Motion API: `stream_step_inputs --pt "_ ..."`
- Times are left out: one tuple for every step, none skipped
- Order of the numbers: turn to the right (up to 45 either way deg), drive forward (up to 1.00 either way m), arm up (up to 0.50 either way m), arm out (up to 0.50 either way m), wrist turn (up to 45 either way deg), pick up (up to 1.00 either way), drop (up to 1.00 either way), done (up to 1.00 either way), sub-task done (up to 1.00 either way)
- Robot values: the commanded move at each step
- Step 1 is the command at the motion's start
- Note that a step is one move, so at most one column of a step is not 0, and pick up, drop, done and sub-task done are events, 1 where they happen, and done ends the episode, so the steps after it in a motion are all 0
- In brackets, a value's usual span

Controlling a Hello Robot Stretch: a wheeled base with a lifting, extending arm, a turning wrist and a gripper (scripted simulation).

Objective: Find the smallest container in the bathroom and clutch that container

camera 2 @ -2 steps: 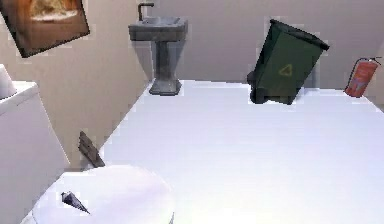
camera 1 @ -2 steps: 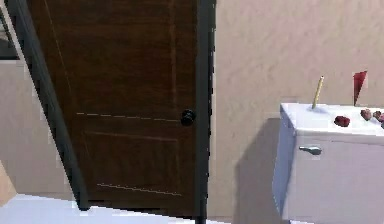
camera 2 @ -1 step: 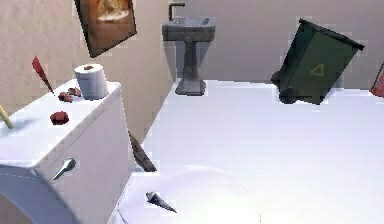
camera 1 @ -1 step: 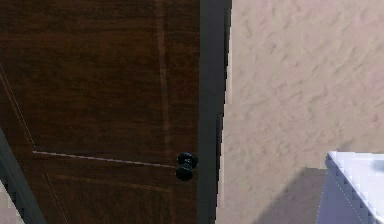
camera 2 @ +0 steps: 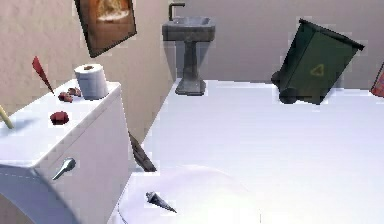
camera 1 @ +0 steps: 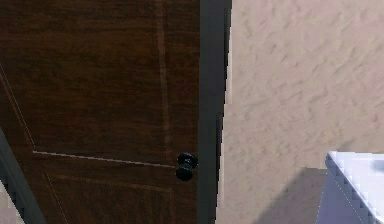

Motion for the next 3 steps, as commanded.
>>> stream_step_inputs --pt "0.0 0.00 0.14 0.00 0.0 0.00 0.00 0.00 0.00" --pt "0.0 0.00 0.00 0.22 0.0 0.00 0.00 0.00 0.00" --pt "0.0 0.00 0.00 0.00 45.0 0.00 0.00 0.00 0.00"
